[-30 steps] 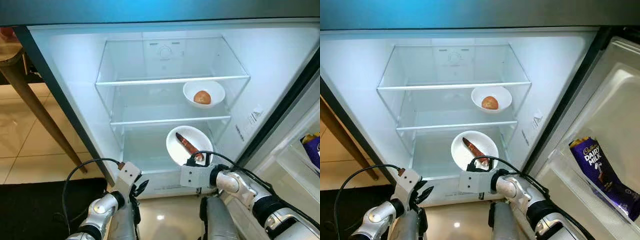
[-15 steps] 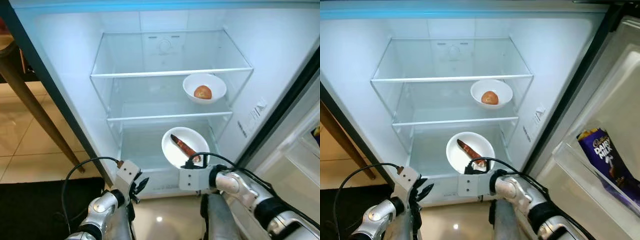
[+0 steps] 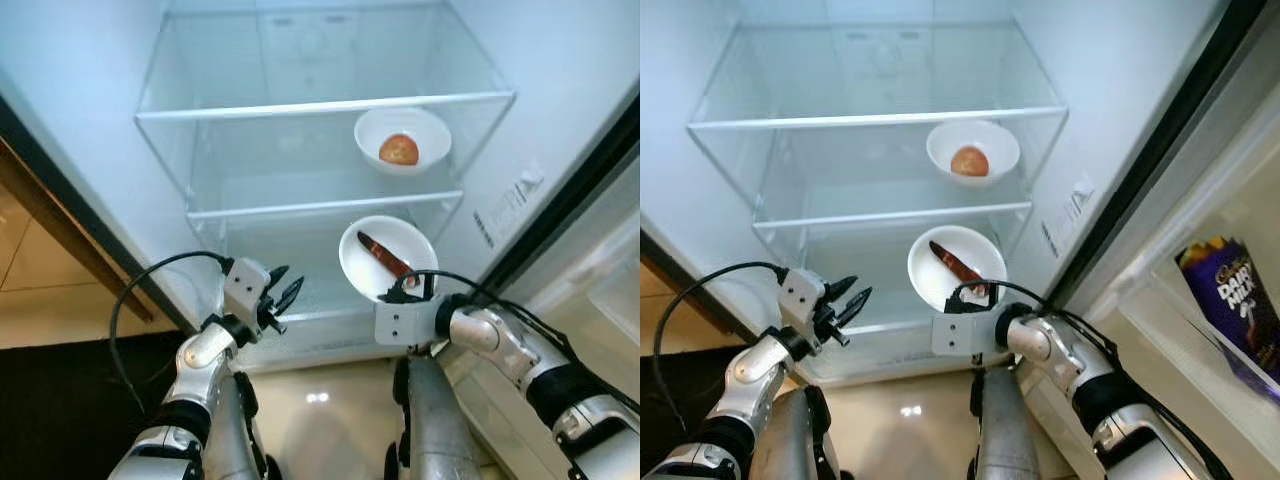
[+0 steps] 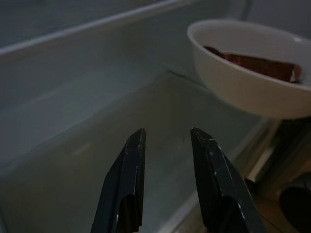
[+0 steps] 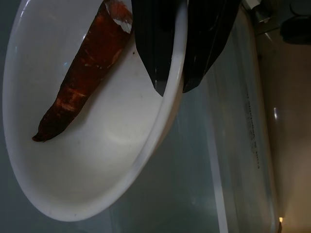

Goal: Restocking fridge

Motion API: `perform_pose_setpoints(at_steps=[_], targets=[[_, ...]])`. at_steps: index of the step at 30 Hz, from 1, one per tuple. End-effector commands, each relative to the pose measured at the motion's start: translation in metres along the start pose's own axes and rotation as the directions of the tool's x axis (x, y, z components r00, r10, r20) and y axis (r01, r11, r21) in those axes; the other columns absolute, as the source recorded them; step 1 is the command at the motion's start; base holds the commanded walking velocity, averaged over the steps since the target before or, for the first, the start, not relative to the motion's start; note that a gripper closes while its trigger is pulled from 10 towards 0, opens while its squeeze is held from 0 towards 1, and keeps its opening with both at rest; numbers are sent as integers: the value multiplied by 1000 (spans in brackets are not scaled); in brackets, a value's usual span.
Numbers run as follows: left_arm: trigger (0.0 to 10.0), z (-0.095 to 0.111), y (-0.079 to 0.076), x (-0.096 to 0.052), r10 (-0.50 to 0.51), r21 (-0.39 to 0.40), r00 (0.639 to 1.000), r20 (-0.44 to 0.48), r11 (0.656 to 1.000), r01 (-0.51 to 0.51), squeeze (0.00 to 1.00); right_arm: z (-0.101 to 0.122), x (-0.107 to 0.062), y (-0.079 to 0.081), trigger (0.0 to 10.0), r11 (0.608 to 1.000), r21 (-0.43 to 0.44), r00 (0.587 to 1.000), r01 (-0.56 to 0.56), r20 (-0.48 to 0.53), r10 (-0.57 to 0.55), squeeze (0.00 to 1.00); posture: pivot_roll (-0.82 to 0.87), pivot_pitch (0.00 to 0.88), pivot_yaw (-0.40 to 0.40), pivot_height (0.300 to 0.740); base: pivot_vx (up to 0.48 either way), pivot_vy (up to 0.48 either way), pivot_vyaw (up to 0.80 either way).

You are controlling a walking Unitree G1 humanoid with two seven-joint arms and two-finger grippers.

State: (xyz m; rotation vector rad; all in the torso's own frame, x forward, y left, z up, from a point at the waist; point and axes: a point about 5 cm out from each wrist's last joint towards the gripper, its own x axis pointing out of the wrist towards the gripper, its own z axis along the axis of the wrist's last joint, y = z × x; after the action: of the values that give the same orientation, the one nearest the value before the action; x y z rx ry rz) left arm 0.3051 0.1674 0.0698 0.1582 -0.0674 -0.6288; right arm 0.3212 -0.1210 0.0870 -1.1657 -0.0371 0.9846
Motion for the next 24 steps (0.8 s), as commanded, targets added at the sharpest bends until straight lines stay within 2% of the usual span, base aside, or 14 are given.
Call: perform_pose_setpoints(at_steps=[1,7,9,11,14,15,20,23,24], targets=[[10000,0,-7,2,-27,3,1000,11,1000,27,0,7,-1,-5,10000,1000,-23,999,-3,32,4,0,-31,261,-62,490,0,0,0],[10000,-1,-16,3,-54,1,998,20,999,54,0,15,-6,-11,10000,995,-93,997,-32,66,38,0,-36,251,-66,485,0,0,0],[10000,-4,-22,2,-70,-13,997,17,997,70,0,20,-15,-19,10000,989,-129,992,-76,92,88,0,-45,241,-67,485,0,0,0],[10000,-4,-22,2,-70,-13,997,17,997,70,0,20,-15,-19,10000,989,-129,992,-76,92,88,0,-45,241,-67,485,0,0,0],[10000,-6,-26,2,-84,-27,996,10,996,84,0,26,-28,-25,10000,976,-164,980,-141,114,161,0,-54,234,-69,485,0,0,0],[10000,-6,-26,2,-85,-30,996,13,996,86,0,30,-34,-28,10000,970,-180,974,-166,125,190,0,-54,218,-67,485,0,0,0],[10000,-2,-25,4,-86,-27,996,26,996,87,0,36,-42,-36,10000,959,-214,967,-184,135,216,0,-55,213,-62,485,0,0,0],[10000,11,-18,10,-76,-10,994,78,997,77,0,46,-44,-57,10000,947,-282,970,-152,141,198,0,-62,212,-56,485,0,0,0],[10000,11,-18,10,-76,-10,994,78,997,77,0,46,-44,-57,10000,947,-282,970,-152,141,198,0,-62,212,-56,485,0,0,0]])
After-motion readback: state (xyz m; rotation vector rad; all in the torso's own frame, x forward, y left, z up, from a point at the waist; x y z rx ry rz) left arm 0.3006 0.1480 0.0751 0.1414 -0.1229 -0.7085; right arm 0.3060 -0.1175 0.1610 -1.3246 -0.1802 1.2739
